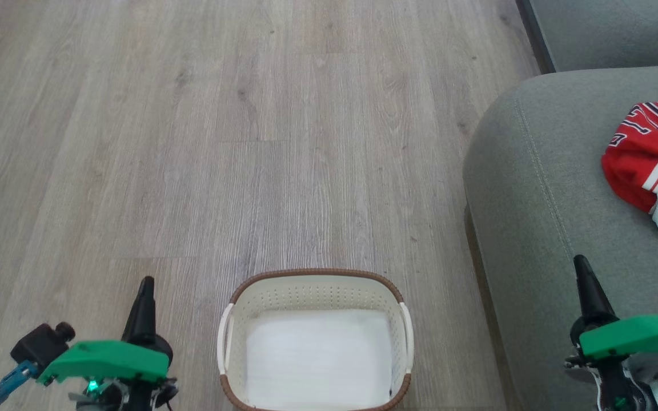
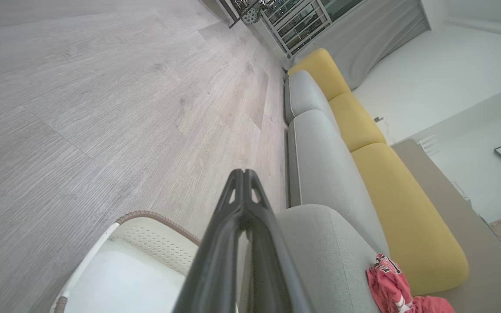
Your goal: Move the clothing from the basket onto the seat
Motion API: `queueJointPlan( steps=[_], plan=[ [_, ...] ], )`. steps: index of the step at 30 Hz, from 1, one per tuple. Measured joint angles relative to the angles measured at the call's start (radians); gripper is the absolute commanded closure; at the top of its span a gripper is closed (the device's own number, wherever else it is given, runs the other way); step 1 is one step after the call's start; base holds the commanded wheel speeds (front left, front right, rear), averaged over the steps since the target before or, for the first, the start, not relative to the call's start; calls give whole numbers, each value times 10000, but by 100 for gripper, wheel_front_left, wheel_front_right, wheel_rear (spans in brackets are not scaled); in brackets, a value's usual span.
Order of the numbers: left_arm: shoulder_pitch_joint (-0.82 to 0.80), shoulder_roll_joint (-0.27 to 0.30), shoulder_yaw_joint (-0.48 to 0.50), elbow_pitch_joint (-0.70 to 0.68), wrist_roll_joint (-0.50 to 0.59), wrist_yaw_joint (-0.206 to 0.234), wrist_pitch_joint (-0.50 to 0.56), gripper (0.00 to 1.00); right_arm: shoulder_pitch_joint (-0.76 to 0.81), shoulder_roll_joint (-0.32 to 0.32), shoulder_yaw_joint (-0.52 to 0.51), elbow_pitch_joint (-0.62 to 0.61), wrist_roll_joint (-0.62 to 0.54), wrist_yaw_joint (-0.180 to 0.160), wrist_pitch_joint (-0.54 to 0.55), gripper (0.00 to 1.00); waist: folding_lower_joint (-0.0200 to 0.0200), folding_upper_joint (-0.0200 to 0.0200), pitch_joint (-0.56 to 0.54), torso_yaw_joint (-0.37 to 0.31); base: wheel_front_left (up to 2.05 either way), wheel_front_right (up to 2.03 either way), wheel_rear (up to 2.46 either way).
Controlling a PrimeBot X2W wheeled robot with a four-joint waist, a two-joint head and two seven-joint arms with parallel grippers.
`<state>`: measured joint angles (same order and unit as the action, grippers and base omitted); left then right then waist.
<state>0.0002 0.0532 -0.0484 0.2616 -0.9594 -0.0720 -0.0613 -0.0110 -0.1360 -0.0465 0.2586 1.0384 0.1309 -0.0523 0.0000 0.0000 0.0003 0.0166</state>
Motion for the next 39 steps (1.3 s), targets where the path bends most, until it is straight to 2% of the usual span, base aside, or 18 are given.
queueJointPlan(
  steps=[39],
  plan=[
    [-357,-4,742,59,-4334,-336,1055,100,-232,550,-558,113,3737,0,1070,100,0,0,19,-112,0,0,0]
  ],
)
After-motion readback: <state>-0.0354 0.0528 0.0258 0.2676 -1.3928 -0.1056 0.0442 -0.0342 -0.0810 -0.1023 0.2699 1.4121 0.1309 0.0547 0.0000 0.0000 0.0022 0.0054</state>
